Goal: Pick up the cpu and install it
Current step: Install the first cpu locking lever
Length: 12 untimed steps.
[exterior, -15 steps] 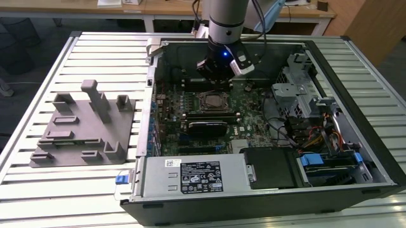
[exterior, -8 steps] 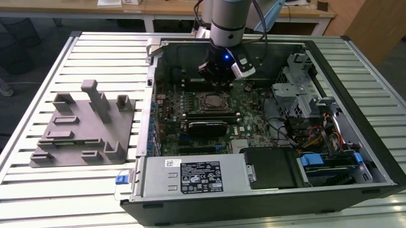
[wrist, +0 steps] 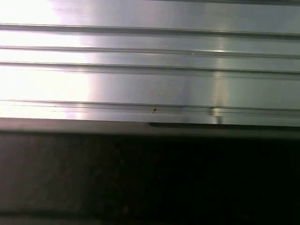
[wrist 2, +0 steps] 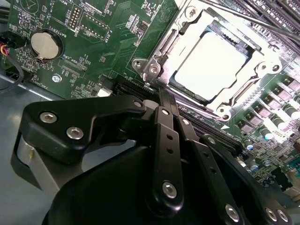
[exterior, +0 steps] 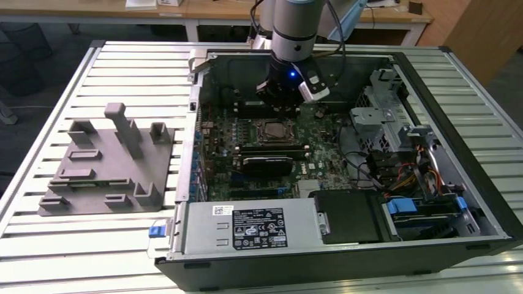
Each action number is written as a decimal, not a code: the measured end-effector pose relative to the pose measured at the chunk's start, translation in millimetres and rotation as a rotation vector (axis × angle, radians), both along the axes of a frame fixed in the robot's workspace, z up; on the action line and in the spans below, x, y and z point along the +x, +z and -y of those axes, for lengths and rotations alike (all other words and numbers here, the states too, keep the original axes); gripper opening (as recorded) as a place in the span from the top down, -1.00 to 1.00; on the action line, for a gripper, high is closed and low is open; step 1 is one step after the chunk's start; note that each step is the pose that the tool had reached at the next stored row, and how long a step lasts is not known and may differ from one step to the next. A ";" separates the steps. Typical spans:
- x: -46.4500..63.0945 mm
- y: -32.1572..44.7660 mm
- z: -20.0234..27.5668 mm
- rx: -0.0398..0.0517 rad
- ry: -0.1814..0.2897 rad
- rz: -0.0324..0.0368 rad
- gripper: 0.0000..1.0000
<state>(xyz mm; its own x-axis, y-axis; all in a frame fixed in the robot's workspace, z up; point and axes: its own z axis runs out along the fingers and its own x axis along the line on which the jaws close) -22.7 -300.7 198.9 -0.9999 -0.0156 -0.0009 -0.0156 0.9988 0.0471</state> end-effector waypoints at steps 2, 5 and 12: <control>0.0 0.2 -0.1 -0.0001 0.000 0.0002 0.79; 0.0 0.7 0.0 -0.0008 0.000 -0.0001 0.79; -0.1 -0.4 0.1 -0.0142 0.000 -0.0003 0.79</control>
